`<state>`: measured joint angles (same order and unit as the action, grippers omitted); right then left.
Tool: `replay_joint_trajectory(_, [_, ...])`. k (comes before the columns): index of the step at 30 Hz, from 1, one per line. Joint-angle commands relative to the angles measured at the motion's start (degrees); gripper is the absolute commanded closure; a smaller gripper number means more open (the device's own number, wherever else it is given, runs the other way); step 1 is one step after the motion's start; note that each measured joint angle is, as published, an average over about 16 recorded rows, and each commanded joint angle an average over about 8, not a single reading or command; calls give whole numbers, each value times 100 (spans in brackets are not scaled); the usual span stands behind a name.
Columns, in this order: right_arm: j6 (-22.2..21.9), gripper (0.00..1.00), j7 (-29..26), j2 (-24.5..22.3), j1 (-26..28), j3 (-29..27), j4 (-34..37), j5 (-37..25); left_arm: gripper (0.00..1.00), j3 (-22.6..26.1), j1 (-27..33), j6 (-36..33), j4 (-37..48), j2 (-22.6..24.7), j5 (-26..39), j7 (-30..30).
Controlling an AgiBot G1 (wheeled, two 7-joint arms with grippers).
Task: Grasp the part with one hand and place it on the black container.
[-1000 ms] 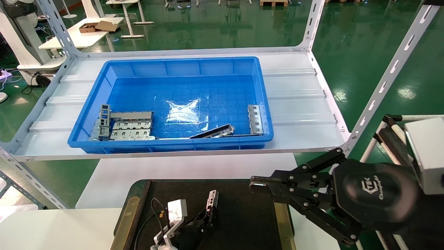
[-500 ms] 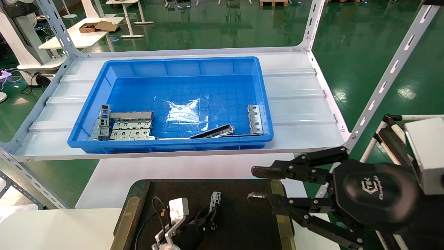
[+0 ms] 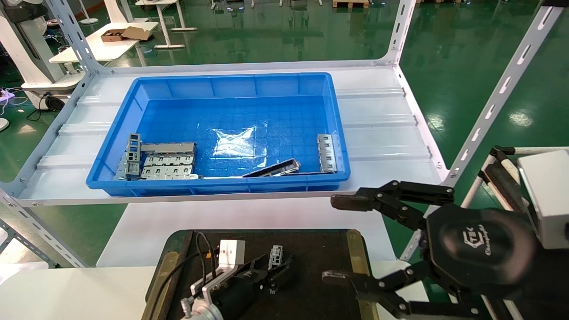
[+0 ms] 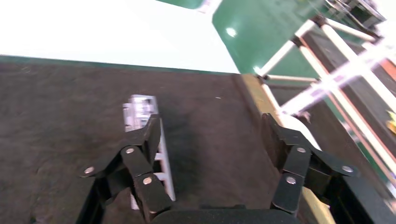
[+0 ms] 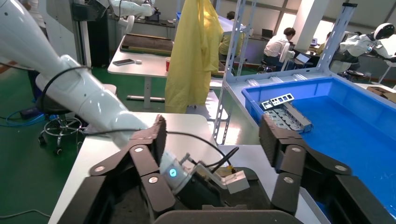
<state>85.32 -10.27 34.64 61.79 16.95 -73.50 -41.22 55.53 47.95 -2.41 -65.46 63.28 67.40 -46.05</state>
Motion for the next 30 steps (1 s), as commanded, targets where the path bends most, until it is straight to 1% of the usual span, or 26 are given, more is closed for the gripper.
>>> replay_joint_trajectory(1, [0,0,0,0,0,1,0,0,0,47,51,-209,-209,-196,-8,-10])
replay_joint_trajectory(8, [-1,0,1,-1,1,3,0,2,0,-50,143,-912,-876,-823,79,327])
replay_joint_trajectory(14, [-2,0,2,-2,1,5,0,3,0,-353,168,-1699,-1109,-1171,-83,928])
replay_joint_trajectory(18, [-3,0,3,-2,1,6,0,4,0,-655,170,-2448,-1129,-1387,-390,1549])
replay_joint_trajectory(23, [-3,0,4,-3,2,8,0,5,0,-1107,116,-3538,-1054,-1661,-980,2498])
replay_joint_trajectory(30, [-4,0,5,-4,2,10,0,7,0,-1667,44,-5111,-551,-1841,-1838,3908])
